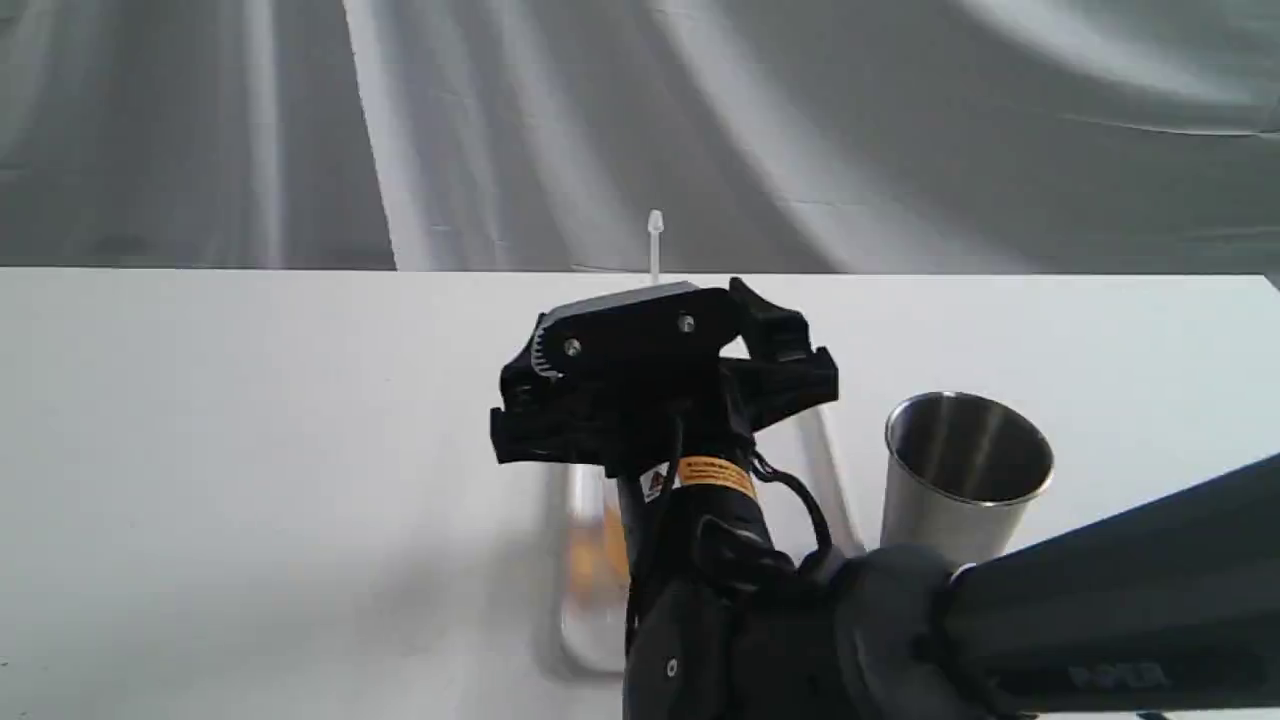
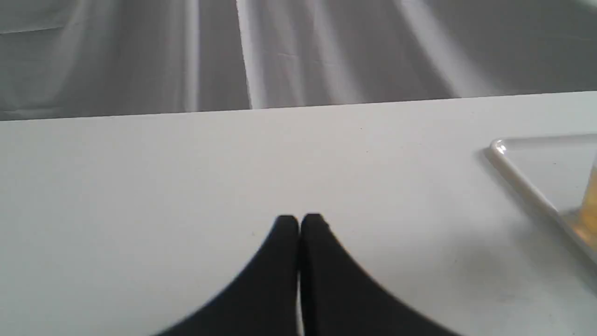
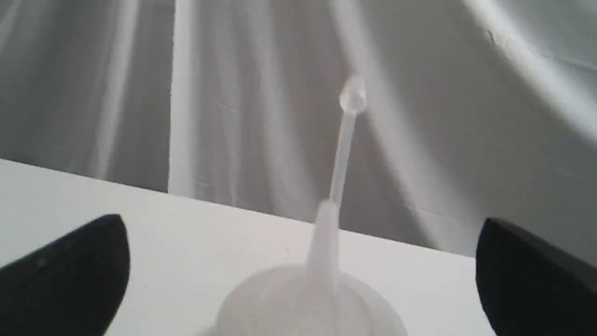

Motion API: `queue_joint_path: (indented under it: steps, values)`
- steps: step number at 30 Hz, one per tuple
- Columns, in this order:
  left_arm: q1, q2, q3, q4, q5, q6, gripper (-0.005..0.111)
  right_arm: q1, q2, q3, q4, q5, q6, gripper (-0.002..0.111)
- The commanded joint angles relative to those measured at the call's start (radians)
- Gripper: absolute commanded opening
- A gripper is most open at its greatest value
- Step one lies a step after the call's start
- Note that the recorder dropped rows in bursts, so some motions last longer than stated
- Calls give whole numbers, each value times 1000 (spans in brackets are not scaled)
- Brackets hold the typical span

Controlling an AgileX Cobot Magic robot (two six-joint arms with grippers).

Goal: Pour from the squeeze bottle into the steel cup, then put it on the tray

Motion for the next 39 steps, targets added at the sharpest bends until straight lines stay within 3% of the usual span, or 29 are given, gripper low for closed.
queue_joint_path:
  steps: [1,14,25,28,36,37,39]
  values:
    - [2,-3,4,-1,-8,-4,0,23,-59,7,-15,-13,-63,105]
    - [2,-3,4,-1,-8,-3,0,51,-335,7,-50,-17,-241,105]
    - [2,-3,4,-1,-8,-5,0,51,-625,7,-203,327,-281,100]
    - [2,-3,4,-1,-8,-5,0,51,-678,7,-239,410,-281,83]
    - [2,-3,4,-1,-8,-2,0,51,-773,7,-417,692,-270,5]
    - [2,-3,4,-1,-8,-2,0,51,-786,7,-456,740,-264,0]
    - [2,-3,4,-1,-8,-2,0,51,-808,7,-525,796,-236,0]
